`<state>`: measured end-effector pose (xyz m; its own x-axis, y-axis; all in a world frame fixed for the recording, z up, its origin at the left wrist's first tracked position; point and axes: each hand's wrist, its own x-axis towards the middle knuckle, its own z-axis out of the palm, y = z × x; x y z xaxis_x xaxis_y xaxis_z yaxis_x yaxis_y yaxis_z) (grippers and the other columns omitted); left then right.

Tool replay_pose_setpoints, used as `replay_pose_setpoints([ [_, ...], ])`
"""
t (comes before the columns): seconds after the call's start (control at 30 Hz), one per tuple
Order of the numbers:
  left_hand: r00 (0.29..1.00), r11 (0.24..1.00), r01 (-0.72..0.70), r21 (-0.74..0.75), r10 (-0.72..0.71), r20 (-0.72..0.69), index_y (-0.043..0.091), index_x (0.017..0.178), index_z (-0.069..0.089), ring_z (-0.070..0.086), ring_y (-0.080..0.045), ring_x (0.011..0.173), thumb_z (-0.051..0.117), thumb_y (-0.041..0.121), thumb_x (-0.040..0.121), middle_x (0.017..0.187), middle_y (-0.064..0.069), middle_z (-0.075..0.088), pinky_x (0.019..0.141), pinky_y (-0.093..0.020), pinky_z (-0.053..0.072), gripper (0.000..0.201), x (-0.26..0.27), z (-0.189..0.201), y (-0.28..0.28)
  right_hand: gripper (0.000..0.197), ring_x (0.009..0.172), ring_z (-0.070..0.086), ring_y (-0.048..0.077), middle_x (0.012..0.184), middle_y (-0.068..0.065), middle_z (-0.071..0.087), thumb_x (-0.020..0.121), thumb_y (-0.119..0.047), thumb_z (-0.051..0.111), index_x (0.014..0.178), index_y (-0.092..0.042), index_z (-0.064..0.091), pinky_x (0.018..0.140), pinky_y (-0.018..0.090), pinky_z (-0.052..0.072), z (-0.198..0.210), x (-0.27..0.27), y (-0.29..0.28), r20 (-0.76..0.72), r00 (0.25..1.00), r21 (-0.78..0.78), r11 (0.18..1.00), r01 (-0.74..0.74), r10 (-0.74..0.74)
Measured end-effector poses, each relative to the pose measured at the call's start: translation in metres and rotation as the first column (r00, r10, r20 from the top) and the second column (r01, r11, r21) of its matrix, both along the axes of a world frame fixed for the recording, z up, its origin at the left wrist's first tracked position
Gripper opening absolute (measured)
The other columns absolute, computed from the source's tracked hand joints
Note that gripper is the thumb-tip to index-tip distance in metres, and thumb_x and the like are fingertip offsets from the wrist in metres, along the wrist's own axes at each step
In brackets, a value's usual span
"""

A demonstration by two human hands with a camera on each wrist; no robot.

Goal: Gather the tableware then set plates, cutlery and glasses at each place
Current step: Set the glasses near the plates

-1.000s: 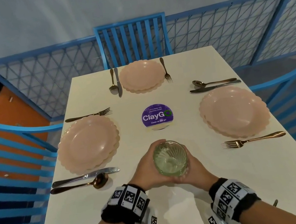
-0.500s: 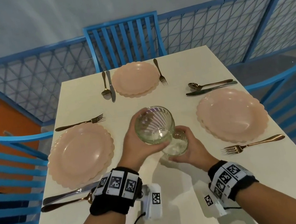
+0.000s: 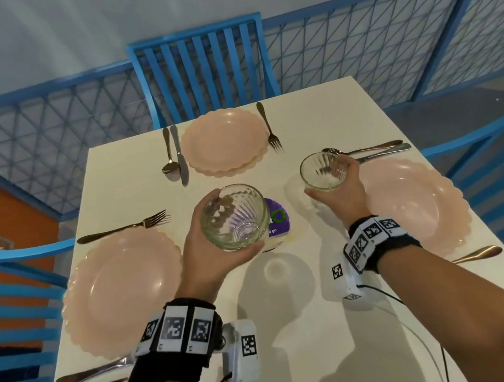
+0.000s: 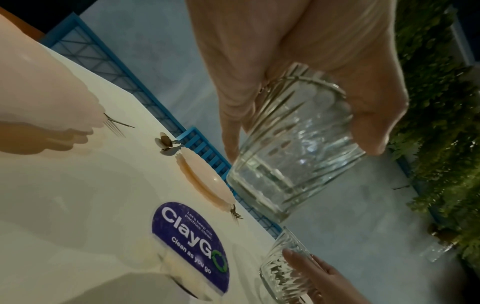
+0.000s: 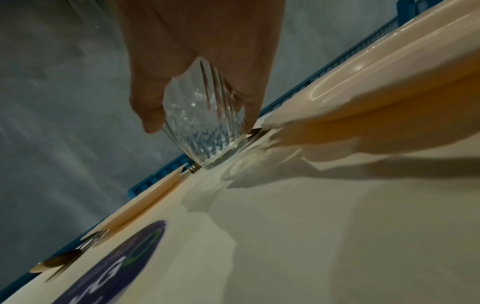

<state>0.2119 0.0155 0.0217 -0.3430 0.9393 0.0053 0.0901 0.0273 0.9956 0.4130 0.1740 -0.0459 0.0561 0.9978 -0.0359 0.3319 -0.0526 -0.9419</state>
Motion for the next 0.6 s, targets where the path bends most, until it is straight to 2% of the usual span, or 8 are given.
replay_pose_setpoints([
  [0.13, 1.000, 1.000, 0.001, 0.003, -0.001, -0.005, 0.023, 0.127, 0.046, 0.058, 0.004, 0.106, 0.085, 0.028, 0.037, 0.110, 0.022, 0.061, 0.096, -0.025, 0.048, 0.098, -0.002, -0.006, 0.003, 0.088, 0.123, 0.049, 0.020, 0.135, 0.007, 0.051, 0.063, -0.010, 0.085, 0.134, -0.011, 0.033, 0.093, 0.012, 0.032, -0.009, 0.000, 0.010, 0.012, 1.000, -0.023, 1.000, 0.015, -0.015],
  [0.3, 0.999, 1.000, 0.023, -0.016, -0.024, -0.031, 0.027, 0.125, 0.046, 0.057, 0.004, 0.109, 0.084, 0.029, 0.040, 0.108, 0.027, 0.062, 0.096, -0.021, 0.047, 0.094, -0.002, -0.011, 0.003, 0.089, 0.125, 0.047, 0.020, 0.136, 0.007, 0.050, 0.063, -0.009, 0.084, 0.135, -0.011, 0.033, 0.096, 0.014, 0.031, -0.012, -0.003, 0.010, 0.034, 0.999, -0.026, 0.999, 0.018, -0.017],
  [0.4, 0.999, 1.000, 0.028, -0.006, -0.028, -0.029, 0.028, 0.124, 0.046, 0.057, 0.005, 0.108, 0.084, 0.029, 0.039, 0.110, 0.020, 0.061, 0.092, -0.014, 0.047, 0.093, 0.000, -0.012, 0.001, 0.097, 0.130, 0.041, 0.022, 0.142, 0.010, 0.039, 0.062, -0.008, 0.085, 0.141, -0.008, 0.028, 0.105, 0.022, 0.032, -0.003, -0.003, 0.001, 0.077, 0.997, -0.001, 1.000, 0.031, -0.031],
  [0.47, 0.999, 1.000, 0.029, -0.004, -0.029, -0.017, 0.029, 0.122, 0.046, 0.057, 0.008, 0.105, 0.084, 0.028, 0.039, 0.108, 0.023, 0.062, 0.087, -0.010, 0.047, 0.092, 0.001, -0.011, -0.001, 0.101, 0.131, 0.036, 0.024, 0.143, 0.014, 0.030, 0.062, -0.006, 0.084, 0.143, -0.006, 0.024, 0.106, 0.023, 0.029, 0.008, -0.002, -0.018, 0.149, 0.988, 0.090, 0.995, 0.030, -0.043],
  [0.53, 0.999, 0.999, 0.032, -0.009, -0.032, -0.009, 0.033, 0.120, 0.047, 0.058, 0.009, 0.104, 0.084, 0.028, 0.039, 0.105, 0.030, 0.062, 0.085, -0.008, 0.047, 0.089, 0.001, -0.011, -0.004, 0.098, 0.132, 0.035, 0.021, 0.143, 0.013, 0.030, 0.064, -0.004, 0.082, 0.144, -0.007, 0.024, 0.106, 0.019, 0.026, 0.018, -0.004, -0.044, 0.135, 0.990, 0.176, 0.982, -0.065, 0.042],
  [0.6, 1.000, 0.999, 0.031, -0.013, -0.031, -0.006, 0.033, 0.119, 0.048, 0.058, 0.009, 0.104, 0.085, 0.027, 0.038, 0.104, 0.033, 0.062, 0.085, -0.009, 0.047, 0.089, 0.003, -0.010, -0.007, 0.096, 0.132, 0.036, 0.012, 0.144, 0.004, 0.034, 0.066, -0.007, 0.081, 0.144, -0.012, 0.025, 0.108, 0.022, 0.027, 0.026, -0.008, -0.074, 0.077, 0.954, 0.141, 0.944, -0.297, 0.289],
])
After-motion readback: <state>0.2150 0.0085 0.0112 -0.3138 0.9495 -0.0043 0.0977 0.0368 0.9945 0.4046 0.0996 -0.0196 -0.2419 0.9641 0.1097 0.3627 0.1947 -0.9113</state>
